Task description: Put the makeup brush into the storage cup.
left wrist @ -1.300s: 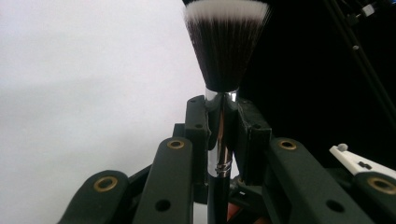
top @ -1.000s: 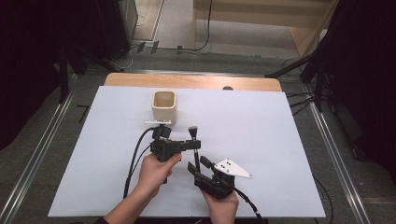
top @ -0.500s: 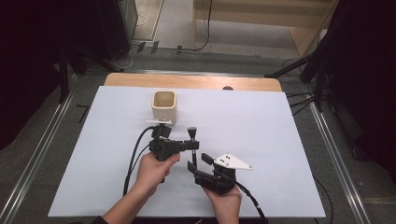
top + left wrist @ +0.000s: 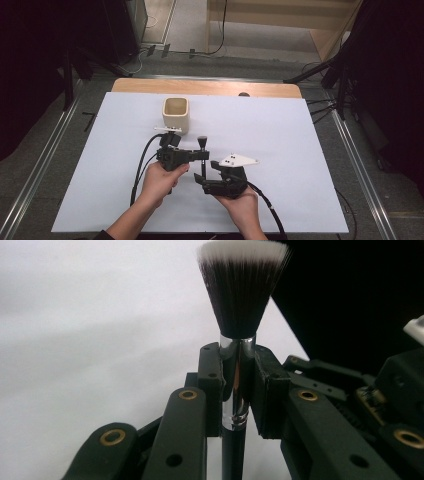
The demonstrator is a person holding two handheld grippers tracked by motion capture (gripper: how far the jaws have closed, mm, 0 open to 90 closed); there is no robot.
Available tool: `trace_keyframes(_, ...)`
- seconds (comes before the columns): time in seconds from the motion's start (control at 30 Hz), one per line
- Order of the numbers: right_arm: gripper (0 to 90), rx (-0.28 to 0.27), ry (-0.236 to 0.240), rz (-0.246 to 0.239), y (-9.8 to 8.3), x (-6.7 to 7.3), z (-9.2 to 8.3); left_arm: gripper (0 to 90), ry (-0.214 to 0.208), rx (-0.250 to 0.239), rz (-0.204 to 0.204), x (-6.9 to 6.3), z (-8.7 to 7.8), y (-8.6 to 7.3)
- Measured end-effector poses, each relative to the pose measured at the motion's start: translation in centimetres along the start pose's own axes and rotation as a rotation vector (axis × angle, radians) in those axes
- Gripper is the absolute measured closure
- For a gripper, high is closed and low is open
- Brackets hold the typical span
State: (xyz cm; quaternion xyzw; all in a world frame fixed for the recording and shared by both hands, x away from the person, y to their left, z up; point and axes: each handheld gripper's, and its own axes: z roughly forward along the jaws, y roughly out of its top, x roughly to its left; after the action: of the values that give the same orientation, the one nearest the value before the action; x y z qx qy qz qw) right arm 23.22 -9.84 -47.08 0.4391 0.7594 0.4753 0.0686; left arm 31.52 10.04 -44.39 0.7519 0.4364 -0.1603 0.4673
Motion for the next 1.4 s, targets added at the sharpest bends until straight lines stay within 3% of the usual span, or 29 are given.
trace_keyframes(0.13, 26.4, 0.030, 0.012, -0.028, 0.6, 0.0, 0.0, 77.8, 0.006, 0.001, 0.000, 0.1, -0.1, 0.1)
trace_keyframes(0.33, 26.8, 0.062, 0.101, -0.021, 0.8, -0.9, 0.0, 77.7, 0.012, 0.011, 0.006, 0.2, 0.0, 0.1)
trace_keyframes(0.47, 26.0, 0.098, 0.102, -0.077, 0.8, -1.1, -0.2, 77.7, 0.022, 0.018, 0.015, 0.2, 0.1, 0.0)
trace_keyframes(0.67, 25.2, 0.131, 0.123, -0.120, 0.9, -1.4, -0.6, 77.7, 0.030, 0.022, 0.018, 0.2, 0.2, 0.0)
trace_keyframes(0.73, 24.8, 0.129, 0.152, -0.102, 0.9, -1.7, -0.9, 77.7, 0.029, 0.021, 0.019, 0.2, 0.2, 0.1)
trace_keyframes(1.0, 24.9, 0.151, 0.170, -0.152, 1.1, -2.1, -1.5, 77.7, 0.042, 0.036, 0.051, 0.3, 0.0, 0.2)
trace_keyframes(1.4, 24.9, 0.164, 0.167, -0.210, 1.2, -3.0, -2.8, 77.7, 0.025, 0.037, 0.042, 0.4, -0.2, 0.3)
